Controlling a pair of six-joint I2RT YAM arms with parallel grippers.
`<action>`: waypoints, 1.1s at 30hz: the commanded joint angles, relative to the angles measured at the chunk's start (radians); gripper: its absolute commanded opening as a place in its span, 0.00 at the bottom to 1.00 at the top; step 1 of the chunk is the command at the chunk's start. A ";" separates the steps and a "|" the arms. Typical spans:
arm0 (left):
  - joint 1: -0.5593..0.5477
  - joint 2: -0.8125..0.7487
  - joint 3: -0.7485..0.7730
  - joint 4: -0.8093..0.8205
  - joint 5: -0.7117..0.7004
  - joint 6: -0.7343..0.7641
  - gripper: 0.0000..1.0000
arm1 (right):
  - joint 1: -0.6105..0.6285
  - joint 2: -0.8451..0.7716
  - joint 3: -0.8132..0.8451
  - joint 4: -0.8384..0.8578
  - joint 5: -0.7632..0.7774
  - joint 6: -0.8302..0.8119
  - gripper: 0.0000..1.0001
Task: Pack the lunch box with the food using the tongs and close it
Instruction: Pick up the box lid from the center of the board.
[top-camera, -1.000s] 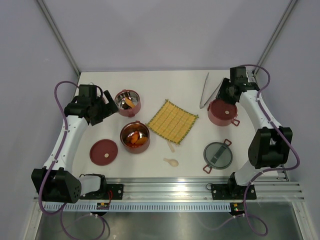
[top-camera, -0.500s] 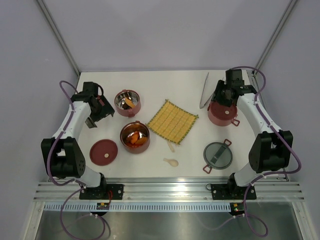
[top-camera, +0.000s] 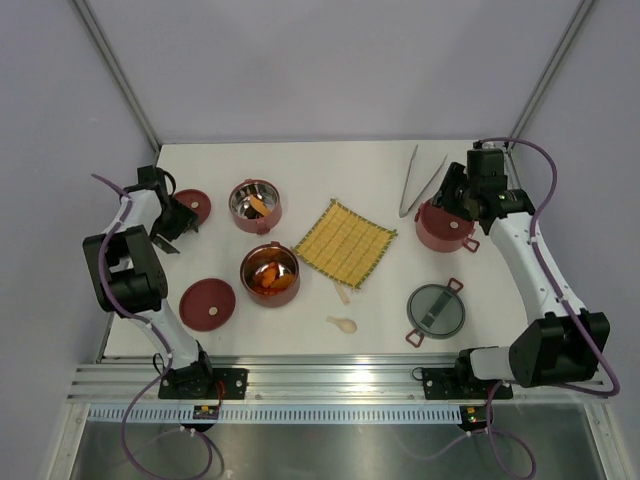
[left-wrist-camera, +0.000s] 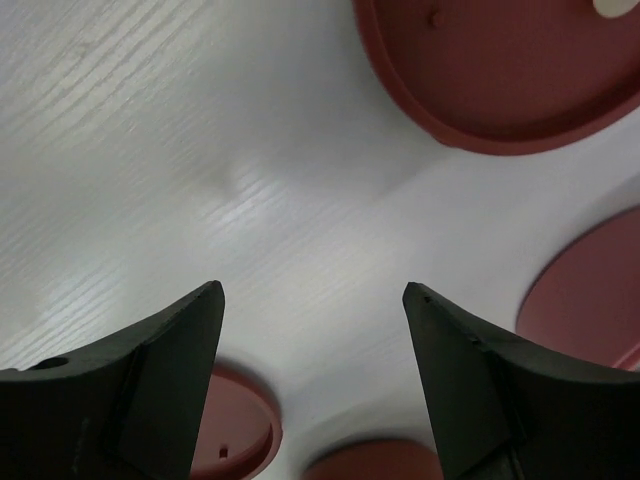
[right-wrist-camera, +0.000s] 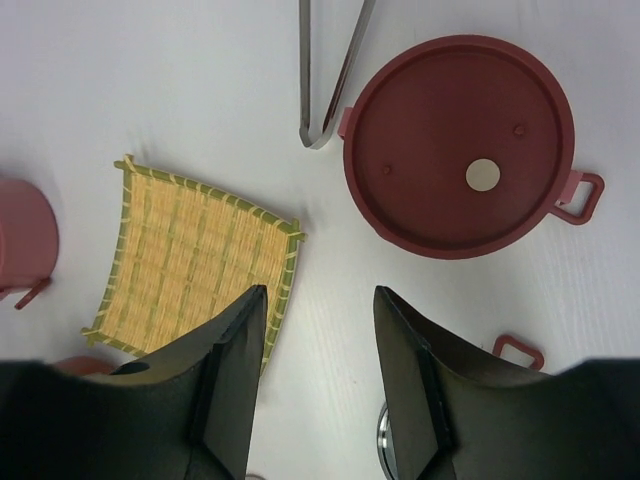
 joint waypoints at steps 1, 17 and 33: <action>0.009 0.058 0.087 0.071 0.022 -0.048 0.73 | 0.011 -0.086 0.006 -0.011 0.013 0.020 0.54; 0.011 0.183 0.079 0.284 0.050 -0.217 0.71 | 0.012 -0.215 -0.105 -0.088 -0.026 0.003 0.55; 0.022 0.302 0.277 0.097 -0.070 -0.205 0.49 | 0.011 -0.287 -0.168 -0.154 0.042 -0.017 0.56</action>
